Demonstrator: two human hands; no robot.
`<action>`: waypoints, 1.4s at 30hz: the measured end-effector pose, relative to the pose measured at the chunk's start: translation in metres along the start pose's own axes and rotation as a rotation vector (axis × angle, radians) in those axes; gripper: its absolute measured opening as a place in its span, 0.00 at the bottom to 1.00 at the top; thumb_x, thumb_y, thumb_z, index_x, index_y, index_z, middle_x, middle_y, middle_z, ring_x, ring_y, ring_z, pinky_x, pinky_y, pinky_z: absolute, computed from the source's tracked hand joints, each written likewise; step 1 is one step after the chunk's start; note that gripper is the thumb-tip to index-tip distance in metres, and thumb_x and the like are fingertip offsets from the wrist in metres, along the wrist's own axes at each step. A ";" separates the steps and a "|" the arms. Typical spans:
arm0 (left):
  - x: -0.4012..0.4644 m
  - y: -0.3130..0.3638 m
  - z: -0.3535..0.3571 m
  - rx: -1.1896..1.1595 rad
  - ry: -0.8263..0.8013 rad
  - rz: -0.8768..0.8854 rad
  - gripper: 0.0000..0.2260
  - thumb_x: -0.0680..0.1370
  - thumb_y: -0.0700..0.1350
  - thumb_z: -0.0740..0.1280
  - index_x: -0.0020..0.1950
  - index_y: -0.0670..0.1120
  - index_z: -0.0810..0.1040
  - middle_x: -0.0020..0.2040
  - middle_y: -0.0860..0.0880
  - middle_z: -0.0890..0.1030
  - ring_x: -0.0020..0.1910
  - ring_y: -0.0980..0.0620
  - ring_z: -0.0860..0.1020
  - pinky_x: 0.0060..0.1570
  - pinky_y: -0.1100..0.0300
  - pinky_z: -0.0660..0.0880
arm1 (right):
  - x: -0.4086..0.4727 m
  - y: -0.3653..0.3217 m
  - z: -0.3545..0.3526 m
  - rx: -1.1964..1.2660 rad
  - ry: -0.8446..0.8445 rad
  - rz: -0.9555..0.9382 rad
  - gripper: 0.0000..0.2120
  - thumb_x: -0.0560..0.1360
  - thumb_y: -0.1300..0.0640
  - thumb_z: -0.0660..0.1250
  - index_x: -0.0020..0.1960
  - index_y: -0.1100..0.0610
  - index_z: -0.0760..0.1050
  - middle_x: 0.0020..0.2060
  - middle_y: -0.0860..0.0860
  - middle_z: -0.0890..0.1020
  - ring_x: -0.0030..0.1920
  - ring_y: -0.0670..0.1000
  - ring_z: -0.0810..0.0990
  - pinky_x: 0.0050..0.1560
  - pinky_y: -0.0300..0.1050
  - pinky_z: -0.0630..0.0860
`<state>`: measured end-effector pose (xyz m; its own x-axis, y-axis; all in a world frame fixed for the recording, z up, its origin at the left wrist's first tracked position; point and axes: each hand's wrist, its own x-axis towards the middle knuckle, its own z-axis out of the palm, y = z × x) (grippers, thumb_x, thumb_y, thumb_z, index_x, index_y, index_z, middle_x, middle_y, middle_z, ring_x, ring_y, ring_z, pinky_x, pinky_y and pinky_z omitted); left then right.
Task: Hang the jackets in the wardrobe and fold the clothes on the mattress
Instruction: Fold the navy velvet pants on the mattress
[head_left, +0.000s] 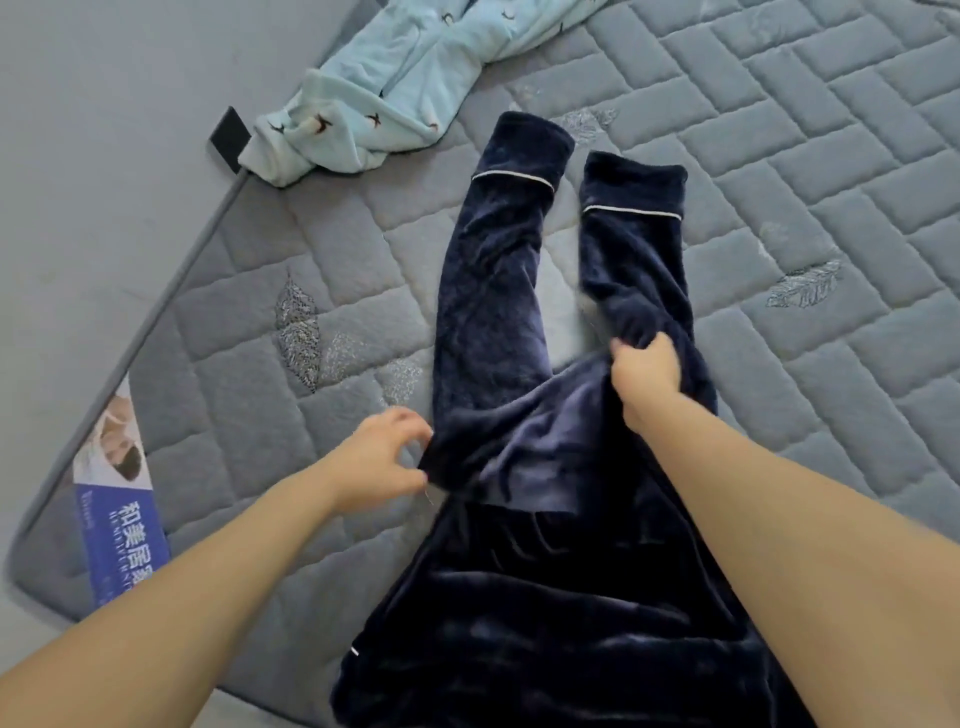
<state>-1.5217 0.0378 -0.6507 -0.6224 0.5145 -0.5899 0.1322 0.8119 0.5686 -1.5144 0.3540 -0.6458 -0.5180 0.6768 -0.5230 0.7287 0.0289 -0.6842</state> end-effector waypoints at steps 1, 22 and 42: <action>0.004 -0.001 -0.004 -0.193 0.084 -0.064 0.12 0.74 0.40 0.71 0.56 0.50 0.76 0.59 0.51 0.73 0.56 0.53 0.72 0.55 0.61 0.69 | 0.009 -0.004 -0.006 -0.033 0.101 0.049 0.20 0.77 0.60 0.63 0.68 0.60 0.68 0.64 0.60 0.74 0.63 0.62 0.75 0.64 0.54 0.73; 0.045 0.084 0.008 -0.822 0.062 -0.361 0.06 0.69 0.36 0.62 0.34 0.43 0.75 0.30 0.45 0.75 0.30 0.49 0.73 0.32 0.61 0.69 | -0.021 0.019 -0.029 -0.220 -0.165 -0.447 0.06 0.73 0.58 0.63 0.50 0.52 0.73 0.42 0.47 0.80 0.42 0.48 0.78 0.39 0.46 0.74; 0.061 0.661 0.396 0.173 -0.459 0.219 0.14 0.82 0.42 0.58 0.66 0.42 0.74 0.60 0.42 0.78 0.56 0.41 0.76 0.50 0.52 0.73 | 0.088 0.196 -0.623 0.284 0.080 0.373 0.13 0.81 0.50 0.56 0.62 0.53 0.72 0.64 0.54 0.73 0.65 0.58 0.74 0.65 0.62 0.67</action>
<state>-1.1663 0.7154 -0.5376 -0.1701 0.7134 -0.6798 0.3703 0.6855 0.6268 -1.1379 0.8780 -0.5097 -0.1998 0.6575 -0.7265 0.7013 -0.4218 -0.5746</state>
